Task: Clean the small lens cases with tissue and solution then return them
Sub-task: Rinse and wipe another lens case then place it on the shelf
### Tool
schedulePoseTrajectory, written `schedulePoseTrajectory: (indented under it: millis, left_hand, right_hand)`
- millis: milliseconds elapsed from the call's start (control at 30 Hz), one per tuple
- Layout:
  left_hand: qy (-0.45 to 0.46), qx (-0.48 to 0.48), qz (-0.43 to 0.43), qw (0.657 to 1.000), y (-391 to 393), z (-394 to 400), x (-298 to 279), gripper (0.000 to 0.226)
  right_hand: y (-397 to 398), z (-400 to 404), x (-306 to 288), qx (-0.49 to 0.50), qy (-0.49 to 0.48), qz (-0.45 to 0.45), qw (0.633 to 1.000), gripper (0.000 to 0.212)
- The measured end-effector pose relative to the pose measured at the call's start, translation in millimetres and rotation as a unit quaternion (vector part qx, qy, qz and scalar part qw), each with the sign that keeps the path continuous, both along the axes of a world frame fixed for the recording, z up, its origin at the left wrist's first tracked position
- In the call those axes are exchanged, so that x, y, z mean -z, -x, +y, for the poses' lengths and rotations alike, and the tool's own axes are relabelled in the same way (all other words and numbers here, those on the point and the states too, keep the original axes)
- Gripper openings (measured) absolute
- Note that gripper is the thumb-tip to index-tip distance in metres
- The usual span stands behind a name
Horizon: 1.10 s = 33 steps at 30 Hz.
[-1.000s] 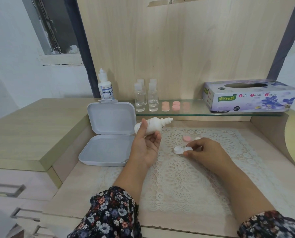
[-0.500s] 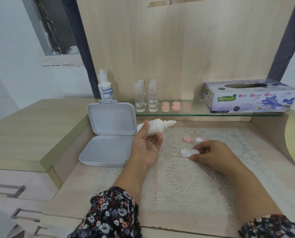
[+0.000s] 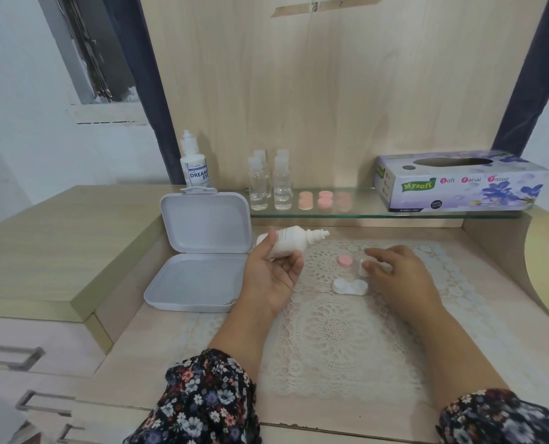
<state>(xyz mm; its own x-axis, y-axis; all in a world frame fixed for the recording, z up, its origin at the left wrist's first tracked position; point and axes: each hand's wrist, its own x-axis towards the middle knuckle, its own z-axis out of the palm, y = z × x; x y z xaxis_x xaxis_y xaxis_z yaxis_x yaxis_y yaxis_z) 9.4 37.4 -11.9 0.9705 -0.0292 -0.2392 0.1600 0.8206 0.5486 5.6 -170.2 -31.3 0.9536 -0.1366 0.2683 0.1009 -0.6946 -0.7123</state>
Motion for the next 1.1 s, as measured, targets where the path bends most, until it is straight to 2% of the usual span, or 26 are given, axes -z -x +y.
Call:
schedulePoseTrajectory:
  millis: [167,233,300,400,467,833,1000,1100]
  left_hand:
    - [-0.005,0.003,0.005,1.000,0.8,-0.5,-0.4,0.038]
    - [-0.016,0.006,0.005,1.000,1.1,-1.0,-0.2,0.038]
    - [-0.033,0.012,0.005,0.999,1.2,-2.0,-0.4,0.035]
    - [-0.053,0.023,0.005,0.998,2.4,-4.2,-2.0,0.033]
    - [-0.063,0.027,0.003,0.998,3.0,-5.0,-2.4,0.035]
    - [-0.100,0.044,-0.014,0.994,6.3,-8.5,-3.6,0.025]
    - [-0.115,0.053,-0.021,0.992,7.8,-10.1,-4.2,0.022]
    - [-0.124,0.056,-0.022,0.990,8.5,-10.4,-4.5,0.023]
  right_hand:
    - [-2.5,3.8,3.4,-0.006,0.034,-0.008,0.999,0.026]
    - [-1.9,4.4,3.1,-0.004,0.011,-0.020,1.000,0.022]
    - [0.6,5.8,-0.3,0.004,-0.097,-0.052,0.994,0.014]
    - [3.9,9.3,-10.9,-0.041,-0.342,-0.074,0.936,0.014]
    - [4.9,12.1,-15.4,-0.084,-0.404,-0.078,0.908,0.019]
    - [7.6,19.0,-13.5,-0.161,-0.376,-0.065,0.910,0.026]
    - [8.9,20.3,-13.4,-0.149,-0.352,-0.069,0.922,0.026]
    - [8.9,21.6,-12.9,-0.124,-0.323,-0.066,0.936,0.015]
